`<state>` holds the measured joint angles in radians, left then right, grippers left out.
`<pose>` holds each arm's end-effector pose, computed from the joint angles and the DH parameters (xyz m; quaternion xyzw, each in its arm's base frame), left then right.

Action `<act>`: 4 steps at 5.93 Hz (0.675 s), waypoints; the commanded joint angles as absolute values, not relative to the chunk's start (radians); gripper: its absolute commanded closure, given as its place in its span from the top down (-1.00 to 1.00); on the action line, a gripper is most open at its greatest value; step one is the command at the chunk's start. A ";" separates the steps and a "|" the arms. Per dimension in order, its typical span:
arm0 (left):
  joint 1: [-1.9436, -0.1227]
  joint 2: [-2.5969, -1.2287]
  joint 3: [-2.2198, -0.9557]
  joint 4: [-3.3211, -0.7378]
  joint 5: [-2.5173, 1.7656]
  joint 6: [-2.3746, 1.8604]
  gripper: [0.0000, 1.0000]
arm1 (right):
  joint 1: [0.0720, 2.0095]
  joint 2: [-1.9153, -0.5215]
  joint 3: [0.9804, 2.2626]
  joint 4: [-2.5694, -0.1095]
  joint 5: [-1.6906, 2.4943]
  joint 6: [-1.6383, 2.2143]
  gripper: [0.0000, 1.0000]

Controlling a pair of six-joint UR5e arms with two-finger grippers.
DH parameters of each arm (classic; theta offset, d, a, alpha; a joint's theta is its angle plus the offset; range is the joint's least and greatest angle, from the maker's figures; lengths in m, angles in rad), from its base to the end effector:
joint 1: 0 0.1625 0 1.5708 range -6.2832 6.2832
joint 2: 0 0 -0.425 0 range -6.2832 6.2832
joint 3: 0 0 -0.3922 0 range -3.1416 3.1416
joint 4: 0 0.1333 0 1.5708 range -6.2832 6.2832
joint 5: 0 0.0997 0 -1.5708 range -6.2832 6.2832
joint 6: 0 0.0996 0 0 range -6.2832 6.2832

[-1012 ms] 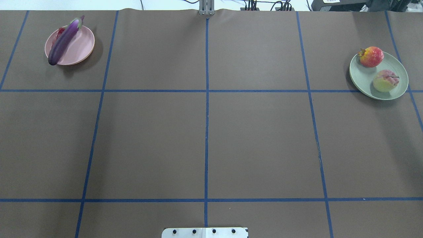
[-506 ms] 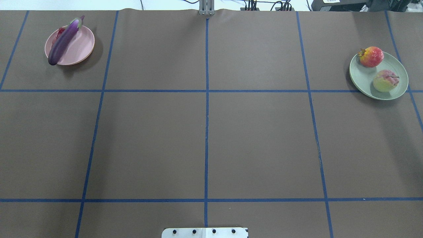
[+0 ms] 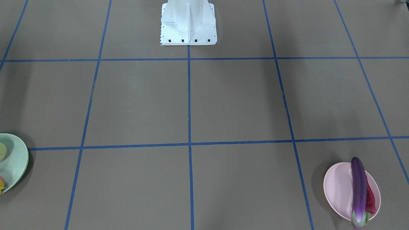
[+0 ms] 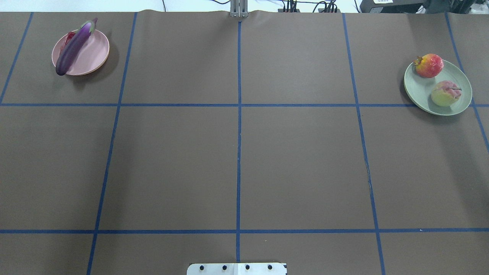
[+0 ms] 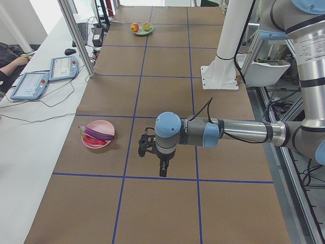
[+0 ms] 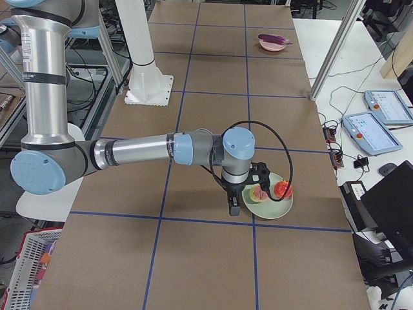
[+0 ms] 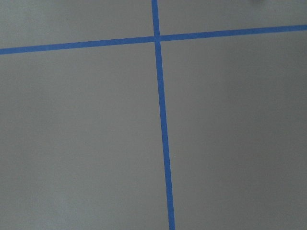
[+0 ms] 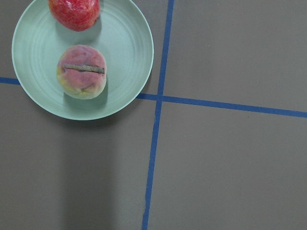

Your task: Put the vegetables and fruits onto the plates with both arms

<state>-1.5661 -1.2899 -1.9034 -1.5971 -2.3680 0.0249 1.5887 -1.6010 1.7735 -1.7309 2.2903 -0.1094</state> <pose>-0.0603 -0.3790 0.6122 0.0399 0.3875 0.0288 0.9206 0.0761 -0.4729 0.5937 0.0282 -0.3510 -0.0450 0.9349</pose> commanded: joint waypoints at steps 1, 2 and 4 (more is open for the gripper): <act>-1.565 -1.285 -1.905 -1.598 -2.368 0.026 1.00 | 1.553 -1.603 1.773 -1.729 2.298 -0.098 1.00; -1.566 -1.284 -1.905 -1.598 -2.368 0.026 1.00 | 1.539 -1.601 1.773 -1.729 2.299 -0.098 1.00; -1.565 -1.284 -1.904 -1.598 -2.359 0.026 1.00 | 1.532 -1.601 1.773 -1.727 2.309 -0.098 1.00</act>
